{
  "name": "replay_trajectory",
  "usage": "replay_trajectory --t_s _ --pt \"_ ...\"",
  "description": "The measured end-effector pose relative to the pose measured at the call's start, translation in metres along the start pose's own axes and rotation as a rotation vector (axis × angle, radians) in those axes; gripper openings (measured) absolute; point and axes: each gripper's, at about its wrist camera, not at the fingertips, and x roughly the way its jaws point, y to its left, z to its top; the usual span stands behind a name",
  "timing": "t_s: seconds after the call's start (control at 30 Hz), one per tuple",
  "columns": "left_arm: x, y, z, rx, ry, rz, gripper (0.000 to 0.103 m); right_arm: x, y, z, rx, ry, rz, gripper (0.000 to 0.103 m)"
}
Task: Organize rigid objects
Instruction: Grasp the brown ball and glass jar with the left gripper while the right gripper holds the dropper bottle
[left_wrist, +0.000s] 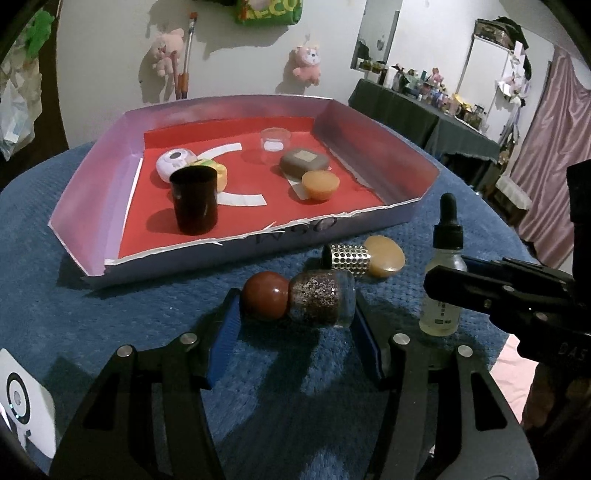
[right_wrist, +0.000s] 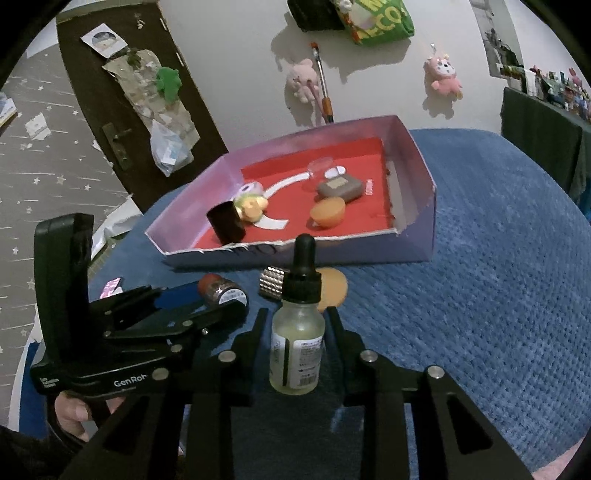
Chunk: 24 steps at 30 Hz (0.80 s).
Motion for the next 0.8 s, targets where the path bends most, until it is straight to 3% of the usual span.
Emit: replay_trajectory --t_s 0.8 --pt "-0.027 0.013 0.028 -0.024 -0.073 -0.006 0.055 -0.013 0.019 0.029 -0.064 -0.055 0.042 0.031"
